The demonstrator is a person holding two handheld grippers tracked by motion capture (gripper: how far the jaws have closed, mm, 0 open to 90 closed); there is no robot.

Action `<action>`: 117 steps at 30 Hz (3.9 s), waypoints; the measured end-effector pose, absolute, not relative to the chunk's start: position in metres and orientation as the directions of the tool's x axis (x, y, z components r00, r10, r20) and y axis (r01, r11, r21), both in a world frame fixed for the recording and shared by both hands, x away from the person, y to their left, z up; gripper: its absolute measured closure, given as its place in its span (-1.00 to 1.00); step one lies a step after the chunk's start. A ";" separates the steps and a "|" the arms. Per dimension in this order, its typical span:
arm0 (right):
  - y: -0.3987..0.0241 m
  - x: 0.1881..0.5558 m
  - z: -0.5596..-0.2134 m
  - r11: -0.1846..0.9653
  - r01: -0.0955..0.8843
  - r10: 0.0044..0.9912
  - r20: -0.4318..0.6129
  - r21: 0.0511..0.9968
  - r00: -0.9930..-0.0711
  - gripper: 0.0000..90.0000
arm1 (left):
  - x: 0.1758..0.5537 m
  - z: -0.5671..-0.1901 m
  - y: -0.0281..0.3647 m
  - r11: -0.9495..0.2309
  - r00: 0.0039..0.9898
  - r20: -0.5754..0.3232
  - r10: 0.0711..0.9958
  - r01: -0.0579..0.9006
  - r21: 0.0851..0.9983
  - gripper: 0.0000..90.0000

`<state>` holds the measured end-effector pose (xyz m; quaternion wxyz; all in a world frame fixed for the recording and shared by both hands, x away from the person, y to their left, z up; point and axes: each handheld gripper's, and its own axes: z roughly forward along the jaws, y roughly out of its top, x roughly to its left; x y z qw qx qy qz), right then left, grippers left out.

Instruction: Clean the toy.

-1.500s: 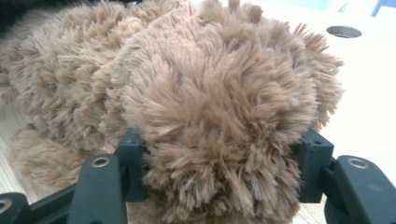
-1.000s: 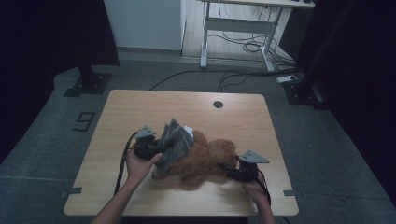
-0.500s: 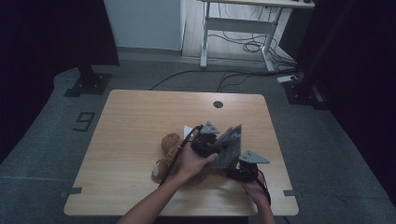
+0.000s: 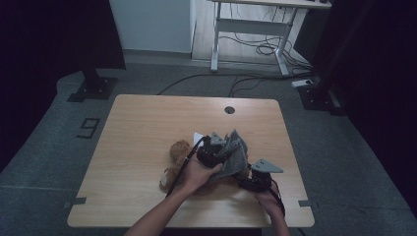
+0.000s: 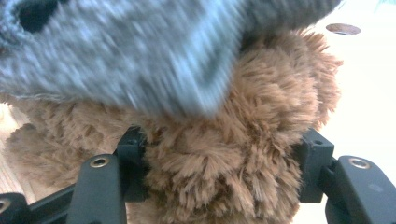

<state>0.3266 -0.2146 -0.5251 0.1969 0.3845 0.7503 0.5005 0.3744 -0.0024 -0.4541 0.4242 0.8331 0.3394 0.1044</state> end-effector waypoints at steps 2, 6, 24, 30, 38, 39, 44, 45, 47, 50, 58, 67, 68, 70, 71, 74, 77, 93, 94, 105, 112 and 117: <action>-0.215 0.327 -0.525 0.204 0.378 0.773 0.088 0.903 -0.629 -0.17 | 0.375 -0.457 0.005 -0.408 0.738 -0.115 0.665 0.488 0.772 0.77; -0.214 0.326 -0.525 0.203 0.376 0.774 0.088 0.904 -0.628 -0.17 | 0.380 -0.458 0.020 -0.396 0.718 -0.142 0.682 0.526 0.753 0.76; -0.214 0.326 -0.526 0.197 0.381 0.775 0.095 0.903 -0.625 -0.17 | 0.387 -0.466 0.100 -0.309 0.638 -0.199 0.744 0.592 0.744 0.76; -0.215 0.327 -0.526 0.196 0.382 0.775 0.096 0.903 -0.624 -0.18 | 0.384 -0.469 0.123 -0.296 0.601 -0.176 0.780 0.601 0.742 0.76; -0.215 0.327 -0.526 0.187 0.385 0.779 0.103 0.904 -0.619 -0.17 | 0.380 -0.494 0.159 -0.301 0.538 -0.137 0.832 0.645 0.703 0.77; -0.215 0.327 -0.526 0.186 0.385 0.780 0.103 0.904 -0.618 -0.17 | 0.380 -0.497 0.162 -0.304 0.531 -0.134 0.837 0.653 0.694 0.77; -0.215 0.327 -0.526 0.183 0.388 0.780 0.106 0.903 -0.616 -0.17 | 0.382 -0.501 0.175 -0.279 0.512 -0.156 0.845 0.670 0.688 0.77; -0.215 0.328 -0.527 0.183 0.389 0.780 0.107 0.903 -0.616 -0.17 | 0.381 -0.497 0.175 -0.275 0.514 -0.157 0.843 0.664 0.695 0.77; -0.216 0.328 -0.527 0.182 0.390 0.780 0.109 0.903 -0.616 -0.17 | 0.378 -0.482 0.169 -0.284 0.535 -0.137 0.834 0.628 0.725 0.77; -0.216 0.328 -0.527 0.182 0.390 0.780 0.109 0.903 -0.616 -0.17 | 0.374 -0.458 0.154 -0.295 0.572 -0.114 0.812 0.572 0.765 0.77; -0.216 0.327 -0.527 0.182 0.391 0.781 0.109 0.902 -0.615 -0.17 | 0.365 -0.406 0.072 -0.339 0.720 -0.105 0.686 0.444 0.829 0.78; -0.216 0.327 -0.527 0.181 0.390 0.780 0.110 0.903 -0.616 -0.17 | 0.360 -0.425 -0.018 -0.462 0.804 -0.070 0.591 0.408 0.787 0.77; -0.216 0.327 -0.527 0.179 0.386 0.781 0.108 0.905 -0.615 -0.17 | 0.362 -0.430 -0.020 -0.474 0.802 -0.068 0.594 0.418 0.775 0.77; -0.216 0.327 -0.528 0.179 0.387 0.782 0.108 0.905 -0.614 -0.18 | 0.365 -0.444 -0.017 -0.478 0.790 -0.071 0.609 0.437 0.762 0.77; -0.216 0.327 -0.528 0.183 0.387 0.782 0.105 0.904 -0.615 -0.18 | 0.366 -0.447 -0.014 -0.468 0.784 -0.079 0.616 0.444 0.764 0.77; -0.216 0.328 -0.528 0.182 0.389 0.782 0.107 0.903 -0.614 -0.18 | 0.367 -0.450 0.006 -0.448 0.749 -0.079 0.658 0.474 0.758 0.78; -0.215 0.327 -0.527 0.182 0.387 0.784 0.104 0.904 -0.612 -0.18 | 0.363 -0.452 0.024 -0.427 0.733 -0.085 0.675 0.482 0.765 0.78; -0.214 0.327 -0.528 0.177 0.391 0.785 0.109 0.903 -0.610 -0.19 | 0.345 -0.462 0.104 -0.355 0.641 -0.039 0.766 0.474 0.806 0.78; -0.214 0.327 -0.528 0.178 0.390 0.785 0.109 0.903 -0.610 -0.19 | 0.344 -0.463 0.108 -0.351 0.634 -0.039 0.772 0.476 0.806 0.78; -0.216 0.328 -0.529 0.168 0.396 0.784 0.121 0.903 -0.608 -0.19 | 0.347 -0.505 0.155 -0.247 0.552 -0.178 0.814 0.608 0.755 0.78; -0.217 0.328 -0.529 0.168 0.396 0.783 0.122 0.903 -0.610 -0.19 | 0.351 -0.489 0.157 -0.256 0.556 -0.164 0.815 0.600 0.758 0.77; -0.217 0.328 -0.529 0.167 0.395 0.781 0.124 0.903 -0.612 -0.19 | 0.343 -0.451 0.139 -0.276 0.609 -0.117 0.785 0.512 0.813 0.76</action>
